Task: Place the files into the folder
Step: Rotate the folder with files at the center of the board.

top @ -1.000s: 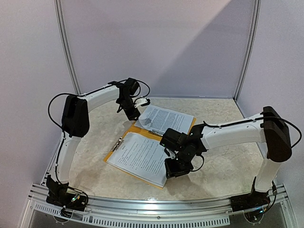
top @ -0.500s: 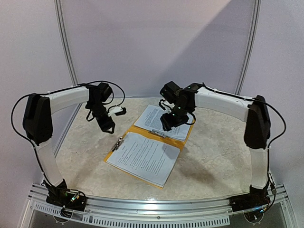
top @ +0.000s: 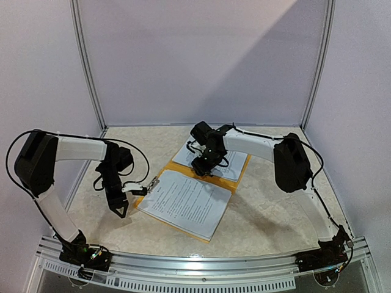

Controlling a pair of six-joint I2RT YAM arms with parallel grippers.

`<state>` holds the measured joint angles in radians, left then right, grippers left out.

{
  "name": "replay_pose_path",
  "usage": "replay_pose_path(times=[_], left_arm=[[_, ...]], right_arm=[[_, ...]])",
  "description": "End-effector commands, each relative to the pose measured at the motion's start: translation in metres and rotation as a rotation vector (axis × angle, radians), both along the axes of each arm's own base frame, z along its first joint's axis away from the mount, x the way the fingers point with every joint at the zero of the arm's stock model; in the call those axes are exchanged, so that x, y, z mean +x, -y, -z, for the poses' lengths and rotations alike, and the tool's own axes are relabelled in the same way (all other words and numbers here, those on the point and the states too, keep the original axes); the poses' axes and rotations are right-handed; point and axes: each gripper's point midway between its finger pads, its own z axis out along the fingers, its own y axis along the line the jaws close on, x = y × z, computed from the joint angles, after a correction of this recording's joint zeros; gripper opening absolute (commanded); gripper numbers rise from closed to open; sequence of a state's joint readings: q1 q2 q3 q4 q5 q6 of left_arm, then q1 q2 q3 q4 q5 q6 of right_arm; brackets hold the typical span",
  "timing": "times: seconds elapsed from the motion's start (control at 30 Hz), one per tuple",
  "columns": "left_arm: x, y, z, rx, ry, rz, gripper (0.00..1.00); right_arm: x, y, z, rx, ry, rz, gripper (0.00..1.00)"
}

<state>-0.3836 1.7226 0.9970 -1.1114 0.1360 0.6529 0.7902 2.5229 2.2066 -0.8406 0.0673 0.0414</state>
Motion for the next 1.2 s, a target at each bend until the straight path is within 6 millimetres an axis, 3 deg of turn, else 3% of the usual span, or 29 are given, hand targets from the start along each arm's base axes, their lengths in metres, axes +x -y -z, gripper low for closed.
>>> replay_pose_path(times=[0.0,0.13,0.23,0.43,0.6,0.67,0.83,1.17], left_arm=[[-0.015,0.004,0.004,-0.024,-0.030,0.003,0.62],[-0.005,0.003,0.012,-0.002,0.007,-0.012,0.62],[0.014,0.008,0.009,-0.026,0.055,-0.062,0.62],[0.064,0.015,-0.020,-0.125,0.155,-0.255,0.65],[0.118,0.010,-0.049,-0.269,0.214,-0.567,0.69],[0.131,0.010,-0.056,-0.313,0.216,-0.647,0.70],[0.149,0.026,-0.063,-0.404,0.196,-0.750,0.73],[0.171,0.042,-0.044,-0.459,0.110,-0.906,0.77]], right_arm=[[0.002,0.020,0.041,-0.111,-0.015,0.027,0.54],[-0.003,0.029,0.045,-0.124,-0.028,0.074,0.37],[-0.014,0.029,0.047,-0.070,-0.070,0.114,0.32],[-0.025,0.028,0.036,0.049,-0.164,0.215,0.30],[-0.032,0.044,0.052,0.102,-0.245,0.315,0.30],[-0.034,0.052,0.057,0.125,-0.266,0.366,0.30],[-0.038,0.064,0.064,0.203,-0.306,0.451,0.31],[-0.040,0.083,0.079,0.237,-0.358,0.537,0.35]])
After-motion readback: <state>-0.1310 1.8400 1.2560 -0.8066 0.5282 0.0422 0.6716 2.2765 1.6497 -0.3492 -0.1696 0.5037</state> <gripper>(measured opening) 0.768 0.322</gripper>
